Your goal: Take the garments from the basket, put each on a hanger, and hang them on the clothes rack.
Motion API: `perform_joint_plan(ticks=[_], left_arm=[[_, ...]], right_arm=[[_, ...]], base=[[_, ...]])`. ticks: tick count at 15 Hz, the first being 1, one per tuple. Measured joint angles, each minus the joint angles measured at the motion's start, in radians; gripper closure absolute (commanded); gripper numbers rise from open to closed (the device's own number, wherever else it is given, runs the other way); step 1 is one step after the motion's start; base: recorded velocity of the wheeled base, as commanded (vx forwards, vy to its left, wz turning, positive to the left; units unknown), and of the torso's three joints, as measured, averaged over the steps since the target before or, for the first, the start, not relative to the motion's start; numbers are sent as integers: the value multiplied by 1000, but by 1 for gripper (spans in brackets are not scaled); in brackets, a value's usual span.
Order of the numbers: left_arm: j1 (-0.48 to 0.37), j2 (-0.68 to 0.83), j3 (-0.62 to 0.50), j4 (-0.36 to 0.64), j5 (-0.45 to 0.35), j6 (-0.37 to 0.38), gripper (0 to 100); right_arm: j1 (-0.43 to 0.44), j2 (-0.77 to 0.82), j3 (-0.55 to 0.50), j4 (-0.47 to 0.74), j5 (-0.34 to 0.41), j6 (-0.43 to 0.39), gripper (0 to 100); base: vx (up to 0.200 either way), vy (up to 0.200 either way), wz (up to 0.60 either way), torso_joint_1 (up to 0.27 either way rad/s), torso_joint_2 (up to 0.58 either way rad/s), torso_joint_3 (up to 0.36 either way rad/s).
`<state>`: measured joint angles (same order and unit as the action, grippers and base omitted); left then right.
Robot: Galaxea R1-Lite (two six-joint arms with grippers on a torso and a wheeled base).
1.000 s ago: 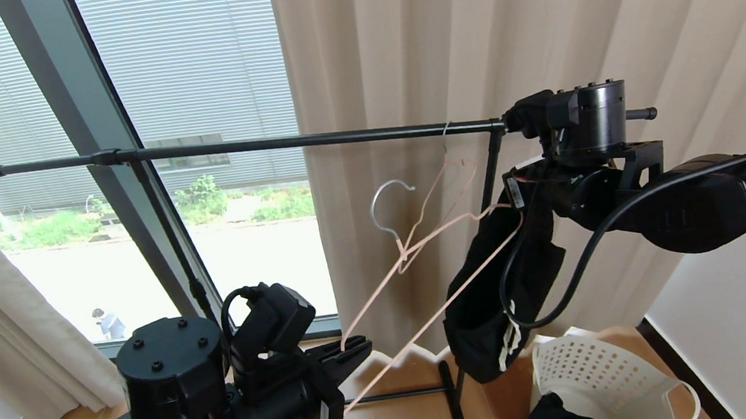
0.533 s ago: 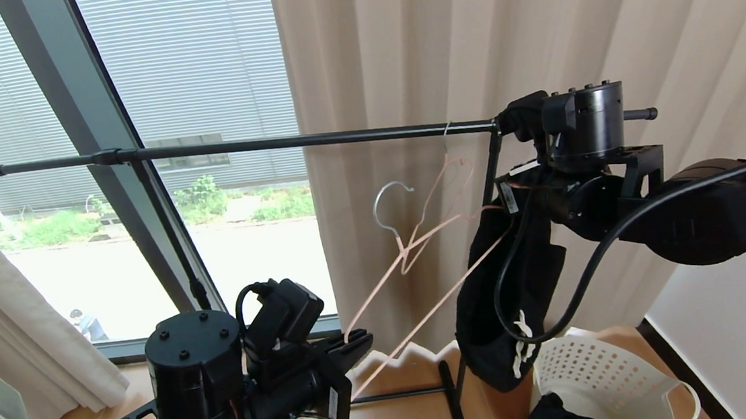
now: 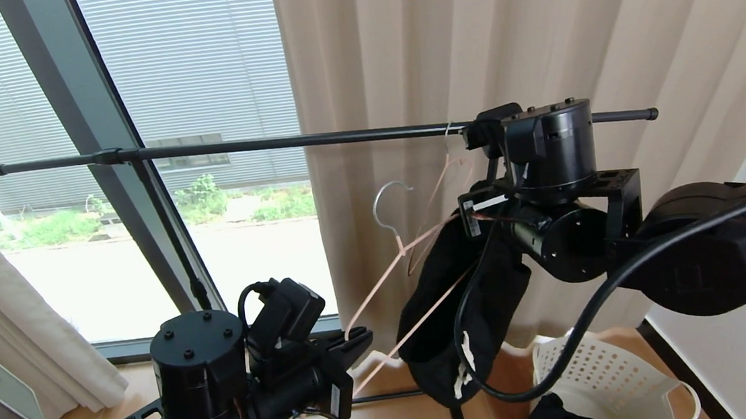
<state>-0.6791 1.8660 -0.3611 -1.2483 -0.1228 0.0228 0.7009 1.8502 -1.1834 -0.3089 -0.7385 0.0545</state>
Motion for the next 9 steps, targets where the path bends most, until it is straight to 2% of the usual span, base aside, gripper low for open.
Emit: perform_joint_plan(ticks=[5, 9], left_arm=[[-1, 2, -5, 1, 3, -1, 100], [0, 3, -7, 0, 3, -1, 100]], right_arm=[[149, -51, 69, 0, -14, 108, 100], [227, -65, 73, -2, -15, 136, 100]], base=[[0, 0, 0, 0, 0, 0], [0, 0, 0, 0, 0, 0]])
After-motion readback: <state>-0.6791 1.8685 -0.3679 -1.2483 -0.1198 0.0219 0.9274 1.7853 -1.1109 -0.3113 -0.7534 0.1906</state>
